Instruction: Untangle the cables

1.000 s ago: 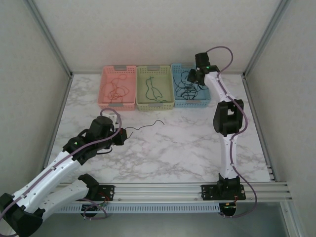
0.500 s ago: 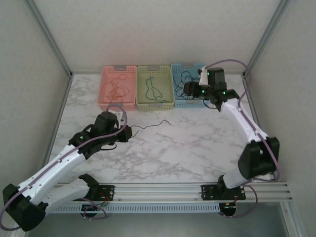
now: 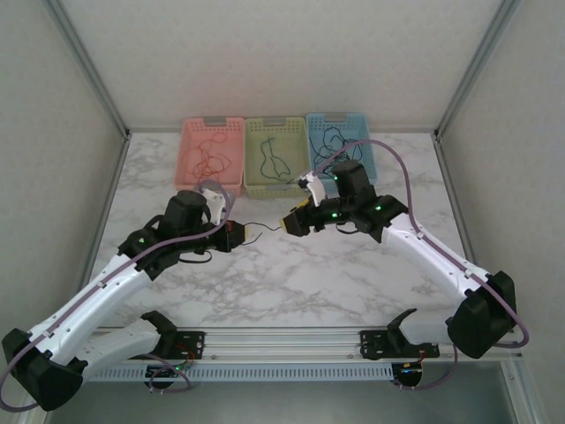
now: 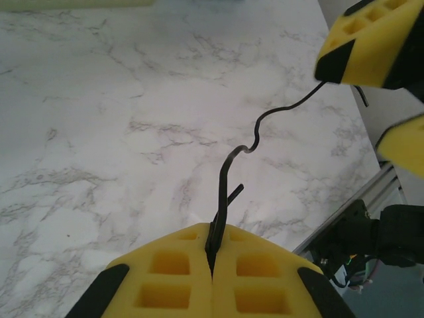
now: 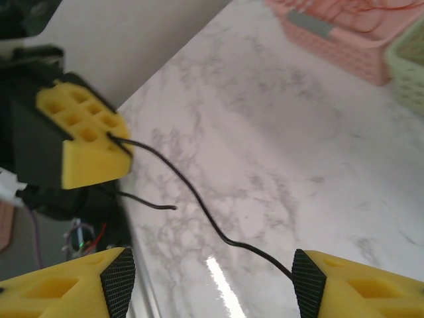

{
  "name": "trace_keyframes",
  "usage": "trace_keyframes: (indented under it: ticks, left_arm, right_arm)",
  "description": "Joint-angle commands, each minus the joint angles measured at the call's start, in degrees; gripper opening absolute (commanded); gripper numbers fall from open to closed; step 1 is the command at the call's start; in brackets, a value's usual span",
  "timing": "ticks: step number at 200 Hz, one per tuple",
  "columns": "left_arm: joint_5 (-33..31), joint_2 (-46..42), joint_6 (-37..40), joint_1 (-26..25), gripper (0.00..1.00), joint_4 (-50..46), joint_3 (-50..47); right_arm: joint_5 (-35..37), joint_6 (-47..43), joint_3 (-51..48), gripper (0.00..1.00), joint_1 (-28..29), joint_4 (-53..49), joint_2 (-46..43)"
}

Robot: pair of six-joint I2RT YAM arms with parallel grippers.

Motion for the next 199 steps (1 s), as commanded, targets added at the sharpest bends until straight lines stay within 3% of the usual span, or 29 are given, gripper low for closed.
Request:
trace_keyframes:
  ticks: [1,54,83,111,164,169,174,187,199]
  left_arm:
    - [4.43,0.06,1.24,-0.16,0.0,-0.5,2.48]
    - [6.99,-0.15,1.2,-0.72,0.0,-0.22,3.15]
    - [6.82,-0.03,1.21,-0.76,0.0,-0.22,3.15]
    - [6.99,-0.29,1.04,-0.73,0.0,-0.04,3.15]
    - [6.58,-0.77,0.69,-0.83,0.0,0.21,2.45]
    - [6.28,-0.83,0.67,-0.82,0.05,0.1,2.44]
    - [5.94,-0.82,0.51,-0.82,0.17,-0.09,2.44]
    - [3.51,-1.49,0.32,-0.82,0.68,-1.1,2.77]
    - [-0.78,-2.23,0.25,-0.82,0.85,-3.41,3.49]
  right_arm:
    - [-3.33,-4.27,2.9,0.67,1.96,-2.47,3.29]
    - [-4.5,-5.6,6.95,0.66,3.89,-3.33,8.43]
    - [-6.6,-6.22,7.9,0.6,4.42,-4.36,9.7]
    - [-9.04,-7.13,8.16,0.46,4.66,-5.89,10.54]
    - [-8.01,-7.47,8.43,0.0,5.3,-6.56,10.63]
    - [-7.09,-7.18,8.29,0.0,5.3,-5.94,10.29]
    - [-5.58,-6.65,8.2,0.0,5.3,-5.33,9.9]
    - [0.4,-4.0,8.14,0.0,4.62,-3.46,9.3]
    - [3.27,-0.05,8.03,0.0,1.69,-1.18,9.37]
